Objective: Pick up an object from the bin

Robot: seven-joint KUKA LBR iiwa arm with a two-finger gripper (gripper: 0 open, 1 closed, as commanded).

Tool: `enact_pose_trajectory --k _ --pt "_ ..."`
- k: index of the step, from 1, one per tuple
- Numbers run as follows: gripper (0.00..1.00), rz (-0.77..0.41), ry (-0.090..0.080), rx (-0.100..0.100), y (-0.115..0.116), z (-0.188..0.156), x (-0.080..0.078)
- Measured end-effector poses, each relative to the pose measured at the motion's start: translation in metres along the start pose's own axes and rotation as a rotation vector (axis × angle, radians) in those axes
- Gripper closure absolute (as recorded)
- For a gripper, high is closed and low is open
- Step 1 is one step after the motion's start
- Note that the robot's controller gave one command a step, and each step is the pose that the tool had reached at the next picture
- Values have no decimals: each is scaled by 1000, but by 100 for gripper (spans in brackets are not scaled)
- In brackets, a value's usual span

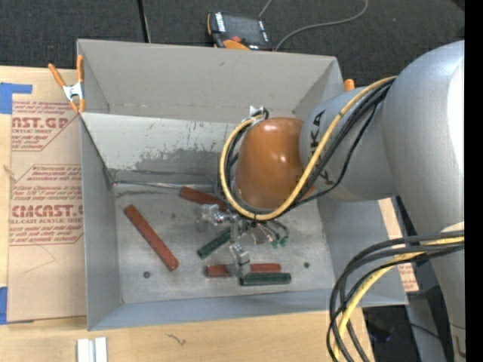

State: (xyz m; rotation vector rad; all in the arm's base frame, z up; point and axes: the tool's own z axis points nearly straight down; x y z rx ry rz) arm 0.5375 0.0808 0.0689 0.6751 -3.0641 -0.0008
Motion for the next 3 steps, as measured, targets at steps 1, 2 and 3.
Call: enact_pose_trajectory --k 1,2,3 --pt "0 1 -3 0 1 0 0" --pt "100 1 -5 0 0 -1 -1" --pt "100 1 -13 4 1 -103 -3"
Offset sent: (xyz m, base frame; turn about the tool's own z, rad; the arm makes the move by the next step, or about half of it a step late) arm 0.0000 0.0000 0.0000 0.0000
